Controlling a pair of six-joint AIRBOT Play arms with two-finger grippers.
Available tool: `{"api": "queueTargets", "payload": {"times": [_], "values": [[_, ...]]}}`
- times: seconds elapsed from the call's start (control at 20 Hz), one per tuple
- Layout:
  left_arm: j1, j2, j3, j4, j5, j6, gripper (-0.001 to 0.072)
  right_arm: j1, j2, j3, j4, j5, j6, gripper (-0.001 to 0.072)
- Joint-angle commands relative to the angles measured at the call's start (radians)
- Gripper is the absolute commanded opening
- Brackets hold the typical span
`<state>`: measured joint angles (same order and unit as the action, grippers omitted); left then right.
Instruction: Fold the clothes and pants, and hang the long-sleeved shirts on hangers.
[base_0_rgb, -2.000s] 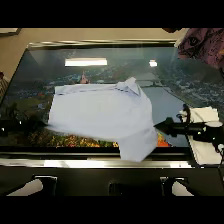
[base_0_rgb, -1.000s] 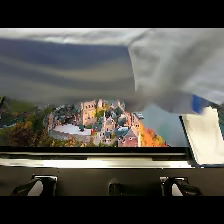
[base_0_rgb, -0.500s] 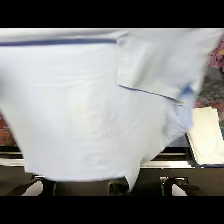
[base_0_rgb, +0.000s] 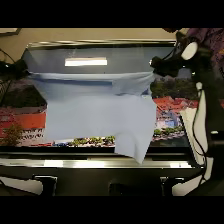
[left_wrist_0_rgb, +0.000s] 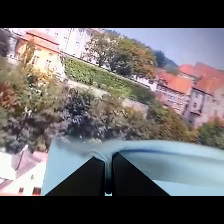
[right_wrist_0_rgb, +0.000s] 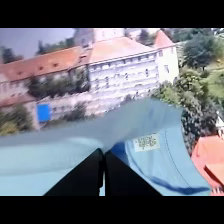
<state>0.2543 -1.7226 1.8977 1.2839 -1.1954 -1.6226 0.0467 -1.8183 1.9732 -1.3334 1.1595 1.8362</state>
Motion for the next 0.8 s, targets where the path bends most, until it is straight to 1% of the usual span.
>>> {"api": "queueTargets", "payload": {"times": [0.0,0.15,0.2,0.25,0.3,0.35,0.4,0.45,0.55,0.7,0.75], "values": [[-0.027,-0.172,-0.002,-0.001,0.117,0.002,0.0017,0.012,-0.153,-0.005,-0.003,-0.130,0.043,0.0029],[-0.044,-0.250,-0.002,-0.029,0.112,0.002,0.0019,0.012,-0.207,-0.005,0.044,-0.124,0.043,0.0033],[-0.048,-0.267,-0.002,-0.045,0.112,0.002,0.0022,0.012,-0.215,-0.005,0.056,-0.114,0.043,0.0065],[-0.050,-0.277,-0.002,-0.063,0.112,0.002,0.0081,0.012,-0.217,-0.005,0.064,-0.099,0.043,0.0094],[-0.050,-0.278,-0.002,-0.073,0.111,-0.001,0.0231,0.010,-0.214,-0.001,0.066,-0.079,0.042,0.0145],[-0.047,-0.275,0.008,-0.077,0.093,-0.001,0.0448,0.003,-0.209,0.010,0.069,-0.044,0.036,0.0279],[-0.038,-0.276,0.036,-0.076,0.045,-0.001,0.0618,-0.010,-0.197,0.021,0.084,0.000,0.017,0.0392],[-0.024,-0.274,0.069,-0.076,-0.019,0.000,0.0635,-0.032,-0.174,0.023,0.119,0.052,-0.040,0.0426],[0.017,-0.250,0.120,-0.076,-0.146,0.023,0.0635,-0.092,-0.108,0.023,0.165,0.166,-0.175,0.0427],[0.095,-0.139,0.084,-0.076,-0.235,0.044,0.0635,-0.195,0.008,-0.005,0.177,0.365,-0.393,0.0427],[0.120,-0.091,0.041,-0.076,-0.243,0.045,0.0635,-0.230,0.047,-0.055,0.183,0.404,-0.441,0.0429]]}}
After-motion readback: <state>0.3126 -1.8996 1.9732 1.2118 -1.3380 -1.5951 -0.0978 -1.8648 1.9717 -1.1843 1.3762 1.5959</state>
